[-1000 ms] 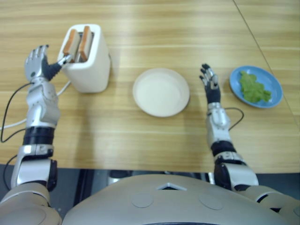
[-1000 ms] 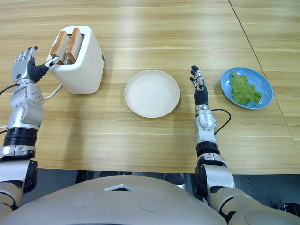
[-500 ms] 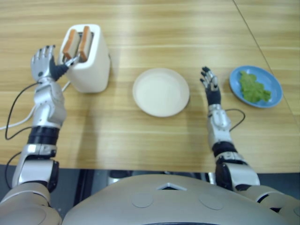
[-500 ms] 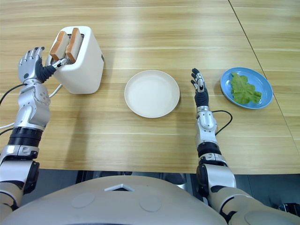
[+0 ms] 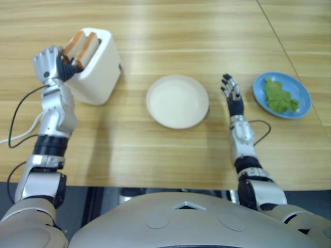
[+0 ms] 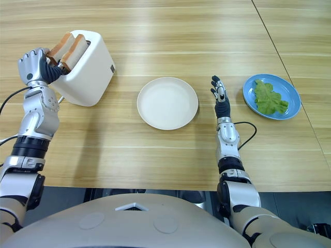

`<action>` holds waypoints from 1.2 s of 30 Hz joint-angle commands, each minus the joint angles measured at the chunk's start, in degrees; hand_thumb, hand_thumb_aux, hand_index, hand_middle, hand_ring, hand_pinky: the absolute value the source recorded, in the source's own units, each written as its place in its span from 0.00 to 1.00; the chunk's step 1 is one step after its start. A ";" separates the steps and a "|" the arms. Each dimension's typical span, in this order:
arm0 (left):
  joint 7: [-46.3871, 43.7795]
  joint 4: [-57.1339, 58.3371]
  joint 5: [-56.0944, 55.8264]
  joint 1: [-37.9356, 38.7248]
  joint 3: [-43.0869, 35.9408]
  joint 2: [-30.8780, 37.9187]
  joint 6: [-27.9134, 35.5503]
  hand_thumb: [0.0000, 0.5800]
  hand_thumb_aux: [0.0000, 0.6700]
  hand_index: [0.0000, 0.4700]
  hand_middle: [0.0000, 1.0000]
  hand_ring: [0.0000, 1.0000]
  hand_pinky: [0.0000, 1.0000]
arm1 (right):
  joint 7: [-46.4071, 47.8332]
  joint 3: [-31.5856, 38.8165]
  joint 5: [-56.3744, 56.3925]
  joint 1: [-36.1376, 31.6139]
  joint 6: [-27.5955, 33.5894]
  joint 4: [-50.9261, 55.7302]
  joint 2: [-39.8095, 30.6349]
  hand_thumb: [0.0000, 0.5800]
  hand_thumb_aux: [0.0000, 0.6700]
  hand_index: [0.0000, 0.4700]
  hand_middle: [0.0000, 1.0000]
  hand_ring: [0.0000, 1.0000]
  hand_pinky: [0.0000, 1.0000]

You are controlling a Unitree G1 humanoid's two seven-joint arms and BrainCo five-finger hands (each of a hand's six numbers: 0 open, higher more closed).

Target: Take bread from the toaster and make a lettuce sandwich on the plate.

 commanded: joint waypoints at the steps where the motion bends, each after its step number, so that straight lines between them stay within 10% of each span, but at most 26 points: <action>1: 4.91 -6.86 0.64 1.14 1.63 -0.76 -2.31 1.00 1.00 0.98 1.00 1.00 1.00 | -0.10 0.21 -0.58 0.51 0.49 1.04 0.01 0.00 0.00 0.00 0.00 0.00 0.00; 13: 7.60 -33.32 -15.40 6.10 14.65 -4.85 -16.34 1.00 1.00 0.98 1.00 1.00 1.00 | -0.24 0.48 -0.82 0.00 0.53 2.35 0.31 0.00 0.00 0.00 0.00 0.00 0.00; 22: -22.73 -22.36 -48.76 5.70 1.87 -20.75 -19.71 1.00 1.00 0.98 1.00 1.00 1.00 | -0.37 0.60 -0.97 -0.65 0.69 3.19 0.16 0.00 0.00 0.00 0.00 0.00 0.00; 36: -35.52 -0.52 -43.27 5.75 -9.02 -20.80 -10.98 1.00 1.00 0.98 1.00 1.00 1.00 | -0.17 0.09 -0.64 0.08 0.95 1.82 -1.55 0.00 0.00 0.00 0.00 0.00 0.00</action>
